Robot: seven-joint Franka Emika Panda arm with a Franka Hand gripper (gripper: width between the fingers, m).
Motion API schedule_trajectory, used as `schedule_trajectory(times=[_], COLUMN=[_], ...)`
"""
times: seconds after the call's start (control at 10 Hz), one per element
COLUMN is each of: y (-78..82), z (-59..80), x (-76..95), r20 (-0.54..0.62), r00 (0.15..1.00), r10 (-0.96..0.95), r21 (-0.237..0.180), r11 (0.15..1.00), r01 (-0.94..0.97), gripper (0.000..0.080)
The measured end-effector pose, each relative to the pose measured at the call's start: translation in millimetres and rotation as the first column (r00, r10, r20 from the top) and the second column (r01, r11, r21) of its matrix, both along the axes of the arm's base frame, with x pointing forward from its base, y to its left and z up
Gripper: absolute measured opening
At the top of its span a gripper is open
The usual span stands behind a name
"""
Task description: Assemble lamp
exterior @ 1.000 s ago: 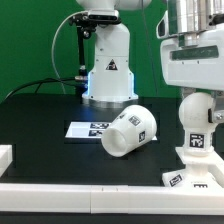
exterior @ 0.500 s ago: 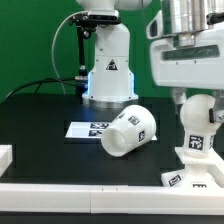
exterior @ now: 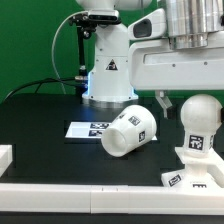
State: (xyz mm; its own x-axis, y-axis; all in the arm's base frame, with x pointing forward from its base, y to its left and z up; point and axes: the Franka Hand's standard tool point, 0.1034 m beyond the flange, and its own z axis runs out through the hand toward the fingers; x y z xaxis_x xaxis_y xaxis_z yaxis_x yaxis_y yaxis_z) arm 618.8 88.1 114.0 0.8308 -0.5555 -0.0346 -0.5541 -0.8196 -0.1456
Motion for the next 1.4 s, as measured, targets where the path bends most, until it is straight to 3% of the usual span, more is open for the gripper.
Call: schedule_trajectory(times=[0.1, 0.2, 0.5, 0.6, 0.9, 1.1, 1.2, 1.4], y=[2.9, 2.1, 1.3, 1.8, 2.2, 5.6, 5.7, 9.4], z=[-1.1, -3.1, -3.0, -3.1, -3.3, -3.4, -3.4, -3.4], x=[1.0, 1.6, 1.7, 1.7, 0.9, -1.5, -1.3, 1.0], r20=[0.010, 0.020, 0.018, 0.014, 0.019, -0.006, -0.019, -0.085], r00=[0.982, 0.958, 0.966, 0.979, 0.998, 0.940, 0.883, 0.667], r10=[0.190, 0.285, 0.257, 0.204, -0.061, -0.342, -0.470, -0.740], r21=[-0.051, -0.058, -0.055, -0.049, -0.039, -0.020, -0.002, 0.047], r11=[0.981, 0.957, 0.965, 0.978, 0.997, 0.940, 0.883, 0.666], r01=[-0.190, -0.284, -0.256, -0.204, 0.062, 0.342, 0.470, 0.745], gripper=[0.0698, 0.0698, 0.0686, 0.0573, 0.0574, 0.0574, 0.0574, 0.0576])
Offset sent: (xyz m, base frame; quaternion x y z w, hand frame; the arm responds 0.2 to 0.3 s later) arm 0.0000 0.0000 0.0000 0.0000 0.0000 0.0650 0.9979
